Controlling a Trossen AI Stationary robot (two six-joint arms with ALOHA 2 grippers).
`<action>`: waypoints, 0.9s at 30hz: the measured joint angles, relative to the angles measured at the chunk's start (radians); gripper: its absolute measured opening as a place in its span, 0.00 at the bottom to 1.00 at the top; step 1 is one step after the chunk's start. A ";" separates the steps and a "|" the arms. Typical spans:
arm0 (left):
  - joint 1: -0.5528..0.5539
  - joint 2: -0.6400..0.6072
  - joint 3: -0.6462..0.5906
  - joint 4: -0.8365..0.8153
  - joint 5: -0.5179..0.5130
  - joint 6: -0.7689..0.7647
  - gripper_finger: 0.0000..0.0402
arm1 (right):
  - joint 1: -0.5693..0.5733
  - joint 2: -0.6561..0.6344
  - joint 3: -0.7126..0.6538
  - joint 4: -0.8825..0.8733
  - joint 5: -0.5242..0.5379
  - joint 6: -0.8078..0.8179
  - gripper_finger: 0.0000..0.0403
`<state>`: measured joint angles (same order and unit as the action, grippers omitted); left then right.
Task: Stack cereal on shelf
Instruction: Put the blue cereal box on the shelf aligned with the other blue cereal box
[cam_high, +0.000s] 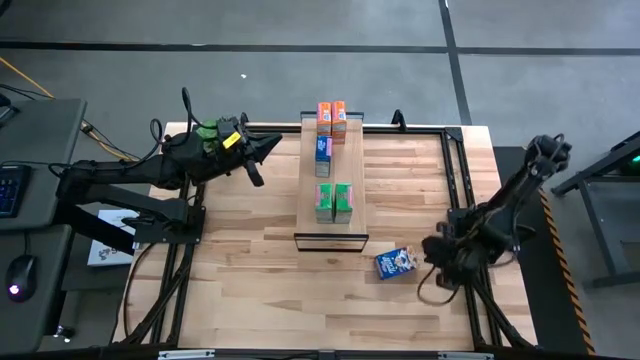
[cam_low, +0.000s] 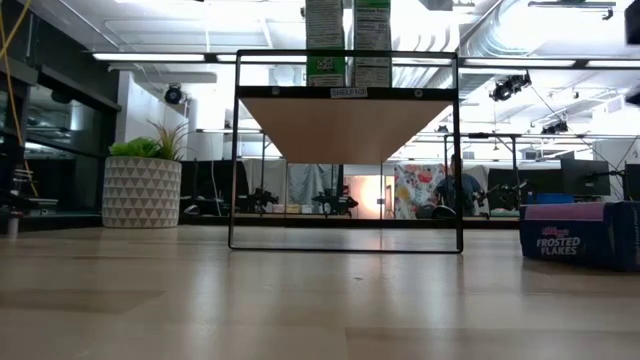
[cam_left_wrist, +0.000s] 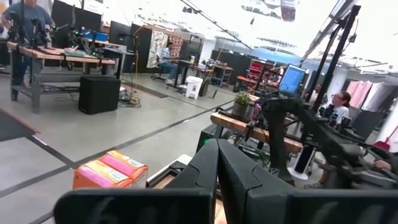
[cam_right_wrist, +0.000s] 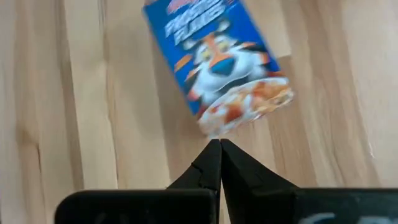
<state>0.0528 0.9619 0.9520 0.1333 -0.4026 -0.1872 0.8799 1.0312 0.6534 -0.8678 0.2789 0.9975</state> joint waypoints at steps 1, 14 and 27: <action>0.000 0.000 0.000 0.000 0.000 -0.003 0.00 | -0.001 -0.053 -0.041 0.024 0.023 0.026 0.00; 0.000 0.000 0.000 0.000 -0.002 0.008 0.00 | -0.035 -0.448 -0.426 0.455 0.130 0.024 0.00; 0.000 0.000 0.000 0.000 -0.025 0.006 0.00 | -0.035 -0.450 -0.498 0.449 0.138 0.015 0.00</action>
<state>0.0528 0.9619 0.9520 0.1333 -0.4281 -0.1814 0.8448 0.5816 0.1555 -0.4183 0.4172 1.0126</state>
